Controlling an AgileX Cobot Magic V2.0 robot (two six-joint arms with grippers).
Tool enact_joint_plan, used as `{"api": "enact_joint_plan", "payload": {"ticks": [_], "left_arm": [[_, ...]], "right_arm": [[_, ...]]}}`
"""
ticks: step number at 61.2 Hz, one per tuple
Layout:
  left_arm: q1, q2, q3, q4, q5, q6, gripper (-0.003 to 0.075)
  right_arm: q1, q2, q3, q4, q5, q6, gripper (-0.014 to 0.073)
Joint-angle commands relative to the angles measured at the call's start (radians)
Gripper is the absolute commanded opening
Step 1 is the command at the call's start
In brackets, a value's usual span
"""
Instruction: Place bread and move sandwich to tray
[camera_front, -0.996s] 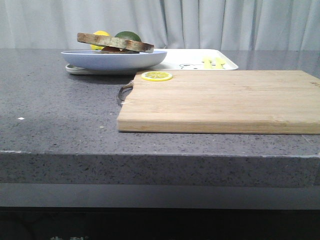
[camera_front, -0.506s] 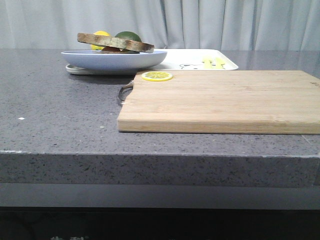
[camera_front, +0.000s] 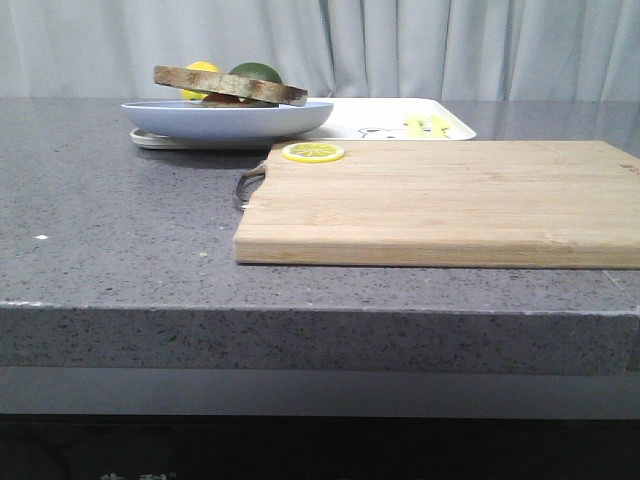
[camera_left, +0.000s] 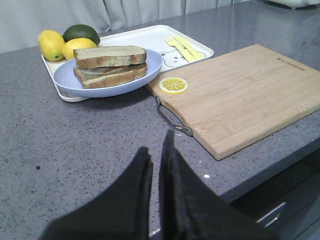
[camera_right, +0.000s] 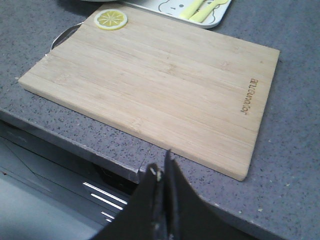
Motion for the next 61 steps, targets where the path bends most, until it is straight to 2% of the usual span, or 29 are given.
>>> {"api": "enact_joint_plan", "payload": {"ticks": [1, 20, 29, 38, 50, 61], "left_arm": [[-0.009, 0.006, -0.026, -0.004, -0.074, 0.002, -0.0018], [-0.009, 0.004, -0.026, -0.004, -0.074, 0.002, -0.0018], [0.008, -0.079, 0.09, -0.007, -0.224, 0.002, -0.0018], [0.112, -0.184, 0.218, 0.002, -0.34, 0.002, -0.0018], [0.343, -0.282, 0.396, -0.023, -0.487, 0.002, -0.0018], [0.422, -0.292, 0.475, -0.064, -0.509, -0.006, -0.0018]], "right_arm": [[-0.003, 0.005, -0.024, 0.0, -0.069, -0.003, -0.0119], [-0.003, 0.005, -0.024, 0.0, -0.069, -0.003, -0.0118], [-0.003, 0.005, -0.024, 0.0, -0.068, -0.003, -0.0118], [-0.003, 0.005, -0.024, 0.0, -0.068, -0.003, -0.0118], [-0.003, 0.005, -0.024, 0.0, -0.068, -0.003, -0.0118], [-0.003, 0.005, -0.024, 0.0, -0.068, -0.003, -0.0118]]}}
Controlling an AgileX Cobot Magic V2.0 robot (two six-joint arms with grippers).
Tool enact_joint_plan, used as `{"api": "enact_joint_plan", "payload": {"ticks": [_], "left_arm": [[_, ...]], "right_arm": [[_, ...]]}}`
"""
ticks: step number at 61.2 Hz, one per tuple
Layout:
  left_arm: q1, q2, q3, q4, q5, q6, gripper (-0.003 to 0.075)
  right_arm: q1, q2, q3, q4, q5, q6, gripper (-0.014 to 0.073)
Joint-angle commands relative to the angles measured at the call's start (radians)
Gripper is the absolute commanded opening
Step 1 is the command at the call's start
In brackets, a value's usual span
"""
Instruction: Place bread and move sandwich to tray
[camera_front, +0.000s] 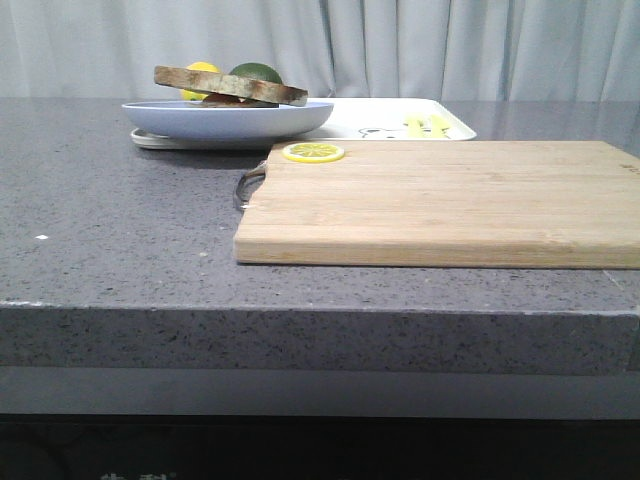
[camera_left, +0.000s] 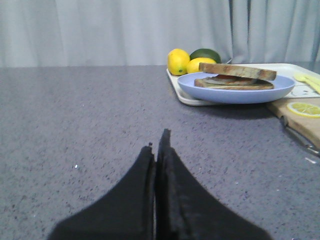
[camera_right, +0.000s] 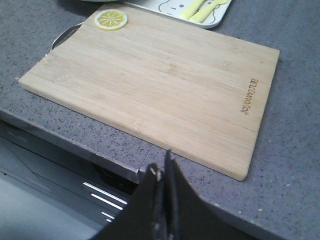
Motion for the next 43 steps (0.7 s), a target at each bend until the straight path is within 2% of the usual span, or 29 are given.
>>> {"api": "enact_joint_plan", "payload": {"ticks": [1, 10, 13, 26, 43], "left_arm": [[0.016, -0.006, 0.0, -0.011, -0.102, -0.013, -0.0018], [0.004, -0.074, 0.035, 0.178, -0.104, -0.188, -0.0018], [0.006, -0.088, 0.048, 0.196, -0.112, -0.227, -0.0018], [0.027, -0.108, 0.126, 0.128, -0.171, -0.227, -0.0018], [0.023, -0.108, 0.14, 0.158, -0.202, -0.227, -0.0018]], "right_arm": [[-0.003, 0.005, -0.024, 0.0, -0.068, -0.003, -0.0118], [-0.003, 0.005, -0.024, 0.0, -0.068, -0.003, -0.0118], [-0.003, 0.005, -0.024, 0.0, -0.068, -0.003, -0.0118], [-0.003, 0.006, -0.024, 0.0, -0.068, -0.003, -0.0118], [-0.003, 0.006, -0.024, 0.0, -0.068, -0.003, -0.0118]]}}
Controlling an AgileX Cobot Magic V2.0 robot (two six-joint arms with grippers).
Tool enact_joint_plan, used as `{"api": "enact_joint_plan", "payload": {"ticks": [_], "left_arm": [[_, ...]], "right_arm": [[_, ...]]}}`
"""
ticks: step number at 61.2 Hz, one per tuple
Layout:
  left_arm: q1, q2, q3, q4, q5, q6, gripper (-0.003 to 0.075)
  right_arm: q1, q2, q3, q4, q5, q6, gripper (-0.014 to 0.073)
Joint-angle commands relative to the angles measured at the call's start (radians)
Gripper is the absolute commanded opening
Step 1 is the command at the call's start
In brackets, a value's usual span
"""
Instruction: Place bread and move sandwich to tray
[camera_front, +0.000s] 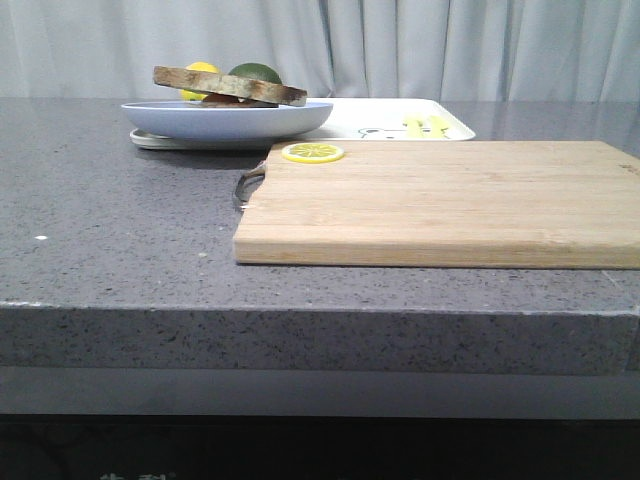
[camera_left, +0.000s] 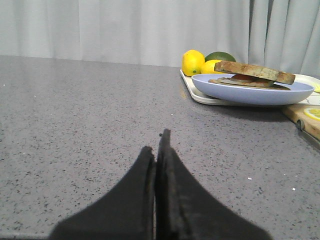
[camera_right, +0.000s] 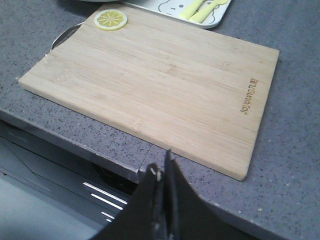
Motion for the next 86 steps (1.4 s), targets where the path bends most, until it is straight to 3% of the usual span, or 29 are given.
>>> {"api": "enact_joint_plan", "payload": {"ticks": [1, 62, 69, 75, 86], "left_arm": [[-0.001, -0.022, 0.007, 0.005, -0.099, -0.013, -0.0018], [0.001, -0.02, 0.007, 0.005, -0.099, -0.013, -0.0018], [0.001, -0.02, 0.007, 0.005, -0.099, -0.013, -0.0018], [0.001, -0.02, 0.007, 0.005, -0.099, -0.013, -0.0018], [0.001, -0.02, 0.007, 0.005, -0.099, -0.013, -0.0018]], "right_arm": [[-0.003, 0.006, -0.024, 0.0, -0.068, -0.003, -0.0118], [-0.032, -0.047, 0.022, -0.014, -0.089, -0.004, -0.0118], [-0.122, -0.129, 0.13, -0.037, -0.214, -0.004, -0.0118], [-0.199, -0.225, 0.272, -0.038, -0.42, -0.004, -0.0118], [-0.258, -0.383, 0.511, 0.001, -0.672, -0.004, -0.0118]]}}
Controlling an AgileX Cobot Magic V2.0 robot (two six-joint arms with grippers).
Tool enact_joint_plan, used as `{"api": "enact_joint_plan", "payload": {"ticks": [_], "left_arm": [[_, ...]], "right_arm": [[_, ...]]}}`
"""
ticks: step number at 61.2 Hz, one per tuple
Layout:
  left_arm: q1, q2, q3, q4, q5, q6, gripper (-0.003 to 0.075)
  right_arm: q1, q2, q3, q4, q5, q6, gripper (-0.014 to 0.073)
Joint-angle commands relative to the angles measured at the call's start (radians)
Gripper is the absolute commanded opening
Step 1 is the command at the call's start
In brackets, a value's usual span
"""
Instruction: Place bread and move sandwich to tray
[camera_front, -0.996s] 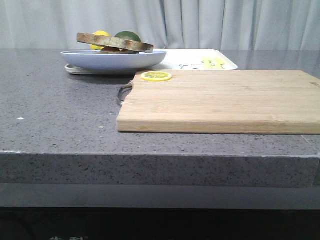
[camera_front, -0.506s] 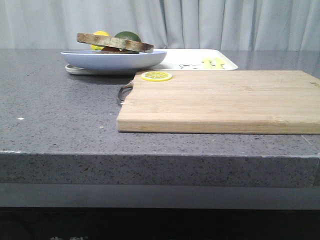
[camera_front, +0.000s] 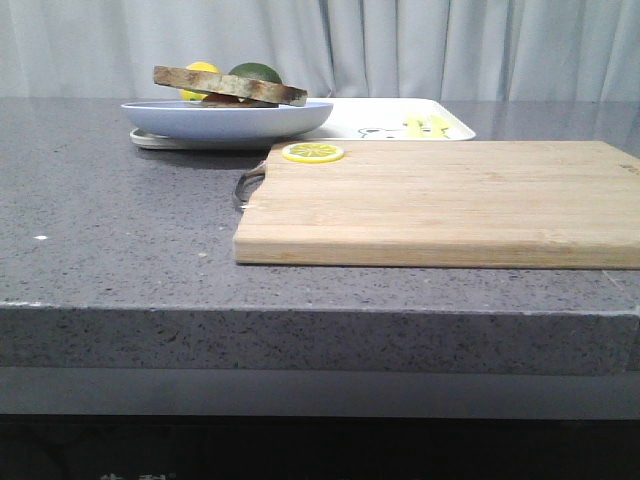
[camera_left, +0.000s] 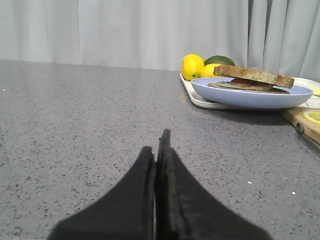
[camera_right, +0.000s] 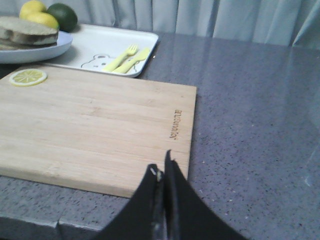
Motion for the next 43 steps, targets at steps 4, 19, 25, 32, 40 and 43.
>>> {"api": "enact_joint_plan", "payload": {"ticks": [4, 19, 25, 32, 40, 43], "left_arm": [[0.001, -0.02, 0.007, 0.0, -0.084, -0.011, -0.0018], [0.001, -0.02, 0.007, 0.0, -0.084, -0.011, -0.0018], [0.001, -0.02, 0.007, 0.0, -0.084, -0.011, -0.0018], [0.001, -0.02, 0.007, 0.0, -0.084, -0.011, -0.0018], [0.001, -0.02, 0.007, 0.0, -0.084, -0.011, -0.0018], [0.001, -0.02, 0.007, 0.0, -0.084, -0.011, -0.0018]], "right_arm": [[-0.036, -0.083, 0.128, 0.017, -0.279, -0.004, -0.0118], [-0.045, -0.112, 0.277, 0.017, -0.445, -0.004, -0.0118], [-0.045, -0.112, 0.279, 0.017, -0.446, -0.004, -0.0118], [-0.045, -0.112, 0.279, 0.017, -0.447, -0.004, -0.0118], [-0.045, -0.112, 0.279, 0.016, -0.447, -0.004, -0.0118], [-0.045, -0.112, 0.279, 0.016, -0.447, -0.004, -0.0118]]}}
